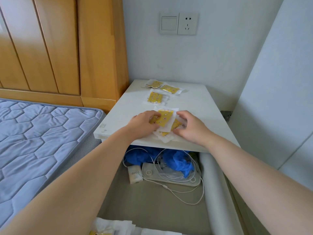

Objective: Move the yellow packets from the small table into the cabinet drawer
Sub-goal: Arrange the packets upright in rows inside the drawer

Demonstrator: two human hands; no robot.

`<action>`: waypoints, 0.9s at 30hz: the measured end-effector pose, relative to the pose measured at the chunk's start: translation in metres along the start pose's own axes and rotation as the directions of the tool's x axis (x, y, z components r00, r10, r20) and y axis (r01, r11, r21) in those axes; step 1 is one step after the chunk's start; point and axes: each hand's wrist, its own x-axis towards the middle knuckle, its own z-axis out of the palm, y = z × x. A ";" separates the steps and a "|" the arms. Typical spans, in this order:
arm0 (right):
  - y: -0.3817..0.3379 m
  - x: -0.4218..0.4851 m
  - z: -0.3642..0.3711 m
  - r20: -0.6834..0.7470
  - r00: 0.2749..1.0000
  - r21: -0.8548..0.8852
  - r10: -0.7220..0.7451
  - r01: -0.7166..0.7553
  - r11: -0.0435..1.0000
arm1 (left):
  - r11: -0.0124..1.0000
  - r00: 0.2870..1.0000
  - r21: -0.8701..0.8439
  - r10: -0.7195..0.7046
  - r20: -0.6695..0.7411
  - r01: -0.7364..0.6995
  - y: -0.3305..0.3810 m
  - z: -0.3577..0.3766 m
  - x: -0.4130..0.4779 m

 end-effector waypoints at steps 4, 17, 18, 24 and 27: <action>0.002 0.003 -0.009 0.018 0.991 0.433 0.133 -0.127 0.893 | 0.961 0.998 -0.276 0.017 0.065 0.001 0.000 -0.003 -0.005; -0.006 0.012 0.000 -0.221 0.938 0.422 0.268 -0.156 0.893 | 0.979 0.996 -0.184 0.086 -0.008 -0.086 0.014 0.002 -0.012; -0.006 0.012 0.002 -0.255 0.929 0.424 0.269 -0.143 0.894 | 0.978 0.995 -0.190 0.094 0.015 -0.090 0.017 0.005 -0.012; 0.011 0.009 -0.010 -0.202 0.886 0.836 0.417 -0.065 0.545 | 0.898 0.994 -0.428 -0.069 0.080 0.096 0.034 0.001 -0.005; 0.013 0.008 -0.013 -0.184 0.876 0.897 0.446 -0.035 0.440 | 0.881 0.988 -0.457 -0.063 0.139 0.121 0.038 0.001 -0.005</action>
